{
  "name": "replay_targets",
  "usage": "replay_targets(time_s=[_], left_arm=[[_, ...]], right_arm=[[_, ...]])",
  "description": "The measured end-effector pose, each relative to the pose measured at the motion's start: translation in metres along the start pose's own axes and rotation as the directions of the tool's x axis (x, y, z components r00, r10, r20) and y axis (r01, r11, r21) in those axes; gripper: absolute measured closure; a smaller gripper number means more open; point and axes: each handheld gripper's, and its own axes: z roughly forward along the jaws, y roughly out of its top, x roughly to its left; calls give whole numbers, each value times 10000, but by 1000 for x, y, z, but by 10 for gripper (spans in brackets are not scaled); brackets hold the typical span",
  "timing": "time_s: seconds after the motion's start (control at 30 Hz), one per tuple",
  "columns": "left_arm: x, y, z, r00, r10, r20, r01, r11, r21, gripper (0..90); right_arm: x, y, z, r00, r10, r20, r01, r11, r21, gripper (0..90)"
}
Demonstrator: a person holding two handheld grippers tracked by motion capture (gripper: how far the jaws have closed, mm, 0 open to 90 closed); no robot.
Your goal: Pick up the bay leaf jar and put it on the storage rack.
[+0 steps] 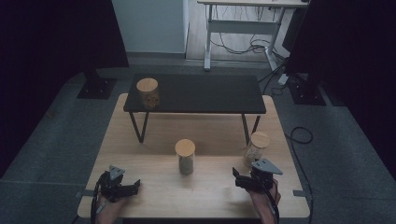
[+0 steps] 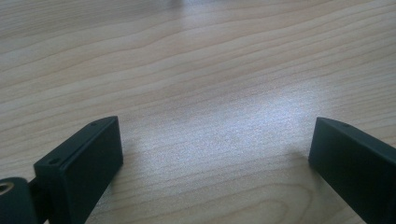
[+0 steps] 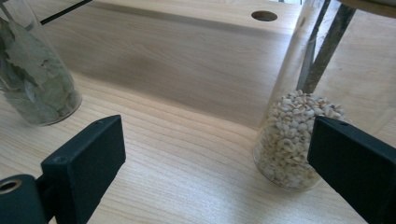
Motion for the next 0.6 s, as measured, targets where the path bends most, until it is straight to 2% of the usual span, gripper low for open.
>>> replay_targets(time_s=[0.6], left_arm=[[0, 0, 0, 10000, -8, -12, 8, 10000, -4, 25]], right_arm=[[12, 3, 7, 9998, -150, -110, 150, 9999, 4, 36]])
